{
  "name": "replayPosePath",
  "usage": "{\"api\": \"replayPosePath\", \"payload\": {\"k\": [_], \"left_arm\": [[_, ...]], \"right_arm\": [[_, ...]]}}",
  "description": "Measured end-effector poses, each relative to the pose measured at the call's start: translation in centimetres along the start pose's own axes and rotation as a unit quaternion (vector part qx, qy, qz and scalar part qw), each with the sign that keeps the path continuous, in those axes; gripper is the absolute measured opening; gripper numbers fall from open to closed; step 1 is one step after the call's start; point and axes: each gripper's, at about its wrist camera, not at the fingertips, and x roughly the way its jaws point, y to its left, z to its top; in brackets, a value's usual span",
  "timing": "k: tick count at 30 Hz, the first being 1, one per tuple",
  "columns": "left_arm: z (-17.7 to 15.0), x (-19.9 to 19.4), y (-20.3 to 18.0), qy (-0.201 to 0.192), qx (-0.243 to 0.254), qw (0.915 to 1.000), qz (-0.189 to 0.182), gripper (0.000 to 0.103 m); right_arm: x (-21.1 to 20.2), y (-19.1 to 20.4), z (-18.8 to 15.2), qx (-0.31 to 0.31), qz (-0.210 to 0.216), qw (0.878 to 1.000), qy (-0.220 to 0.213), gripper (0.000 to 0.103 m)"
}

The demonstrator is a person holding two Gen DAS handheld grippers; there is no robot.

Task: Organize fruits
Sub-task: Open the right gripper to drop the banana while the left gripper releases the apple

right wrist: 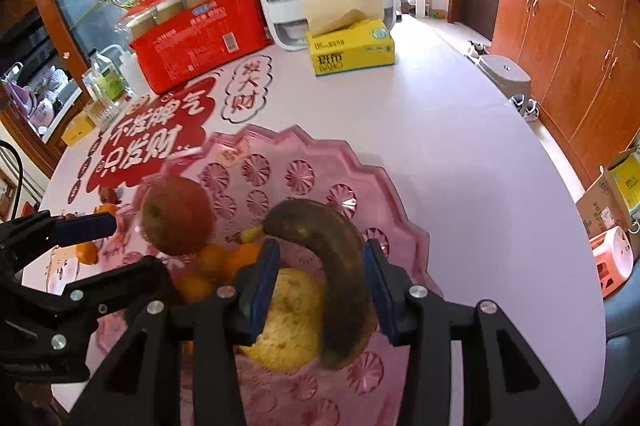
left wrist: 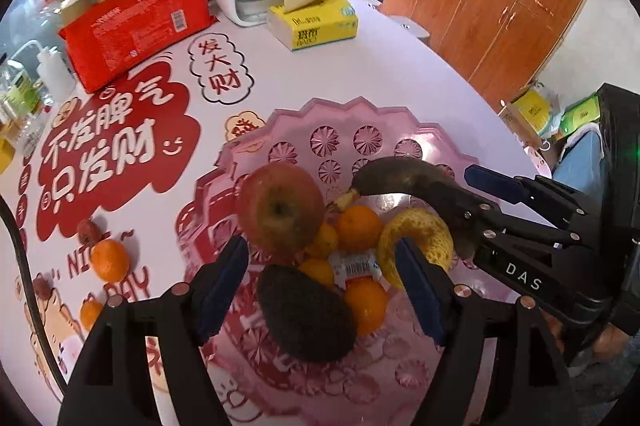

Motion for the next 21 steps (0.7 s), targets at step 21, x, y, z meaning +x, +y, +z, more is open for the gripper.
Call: {"api": "replayPosePath", "payload": {"k": [21], "left_arm": [[-5.7, -13.4, 4.8, -0.078, -0.035, 0.9956, 0.038, 0.079]], "right_arm": [[-10.0, 8.1, -2.0, -0.044, 0.034, 0.995, -0.078, 0.045]]}}
